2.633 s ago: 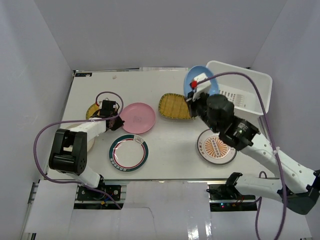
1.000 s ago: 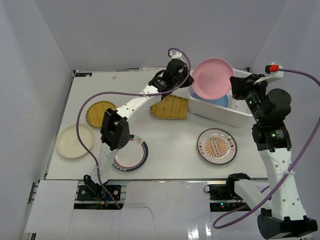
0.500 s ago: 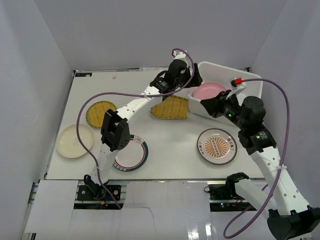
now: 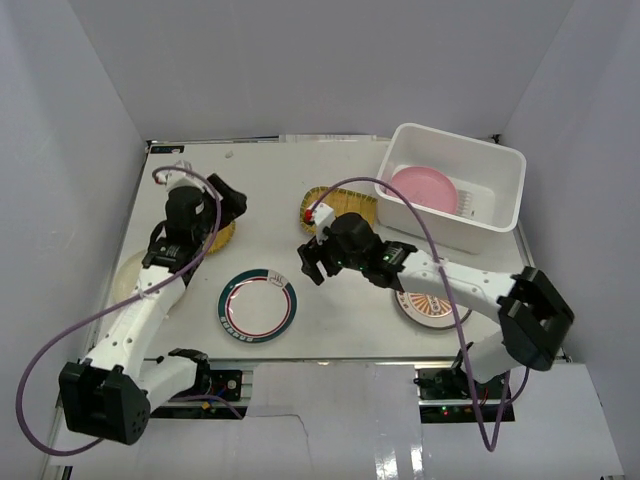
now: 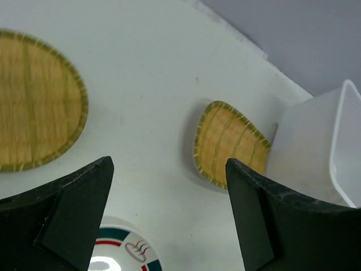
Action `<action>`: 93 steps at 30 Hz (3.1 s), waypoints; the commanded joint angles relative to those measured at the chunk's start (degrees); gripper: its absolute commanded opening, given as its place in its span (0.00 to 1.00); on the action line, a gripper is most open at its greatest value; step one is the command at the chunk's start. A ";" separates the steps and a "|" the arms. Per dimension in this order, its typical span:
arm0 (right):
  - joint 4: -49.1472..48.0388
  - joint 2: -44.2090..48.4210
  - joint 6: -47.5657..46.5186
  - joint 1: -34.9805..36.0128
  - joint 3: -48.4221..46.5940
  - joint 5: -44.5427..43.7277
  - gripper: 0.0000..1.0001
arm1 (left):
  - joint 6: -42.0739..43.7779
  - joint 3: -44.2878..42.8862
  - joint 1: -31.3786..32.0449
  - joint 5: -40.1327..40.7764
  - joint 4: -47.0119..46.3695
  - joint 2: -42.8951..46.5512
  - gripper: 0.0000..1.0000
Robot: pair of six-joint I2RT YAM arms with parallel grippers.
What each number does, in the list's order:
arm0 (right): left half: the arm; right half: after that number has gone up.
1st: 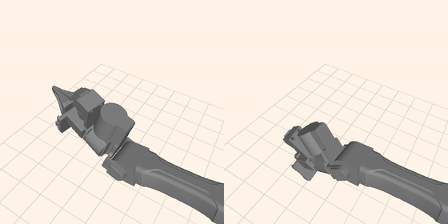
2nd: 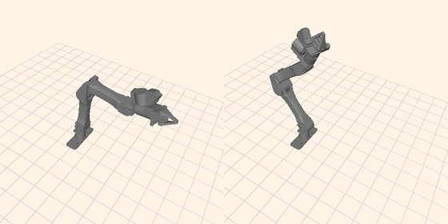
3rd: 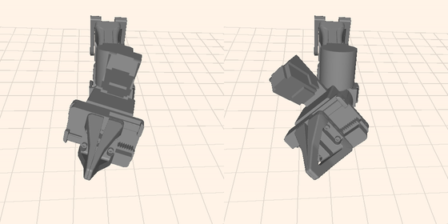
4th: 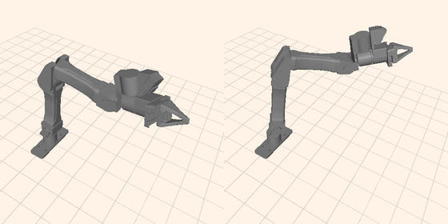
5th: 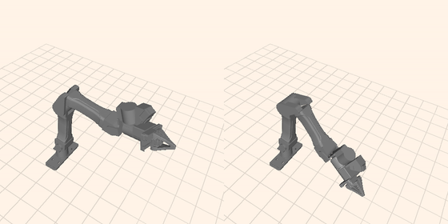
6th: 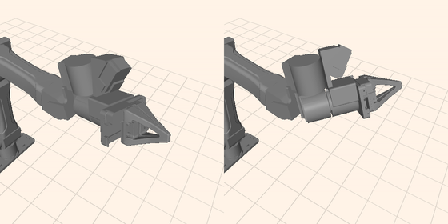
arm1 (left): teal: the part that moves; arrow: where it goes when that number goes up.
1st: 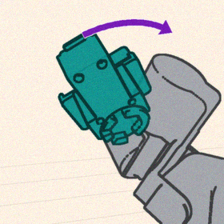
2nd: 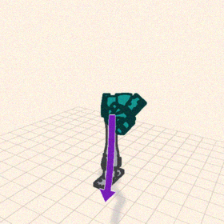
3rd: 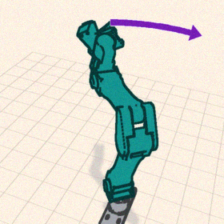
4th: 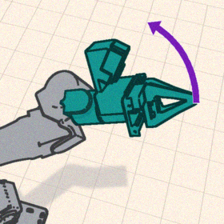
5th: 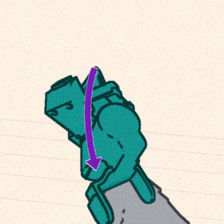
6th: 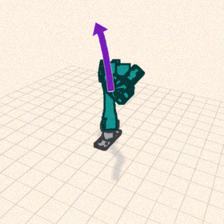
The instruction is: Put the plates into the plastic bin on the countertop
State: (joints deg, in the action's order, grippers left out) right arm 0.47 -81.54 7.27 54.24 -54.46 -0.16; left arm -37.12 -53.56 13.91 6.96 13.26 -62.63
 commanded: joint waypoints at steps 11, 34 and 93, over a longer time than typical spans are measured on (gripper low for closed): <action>4.54 -26.20 -36.09 -1.86 -19.19 -19.17 0.91 | -21.75 24.37 -17.25 -6.87 -3.93 4.10 0.94; -14.97 -25.00 -45.15 -0.89 -25.61 -24.10 0.08 | -28.44 27.90 -19.27 -1.16 -21.34 -11.46 0.91; -4.51 8.51 7.23 -26.11 -7.75 18.53 0.90 | -25.00 16.29 -15.32 -36.56 -39.44 -4.51 0.00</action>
State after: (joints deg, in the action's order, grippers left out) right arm -1.74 -70.89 10.74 28.01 -57.69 13.74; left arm -59.79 -34.74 -2.57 -19.90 -19.99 -69.30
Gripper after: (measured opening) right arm 0.900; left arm 0.225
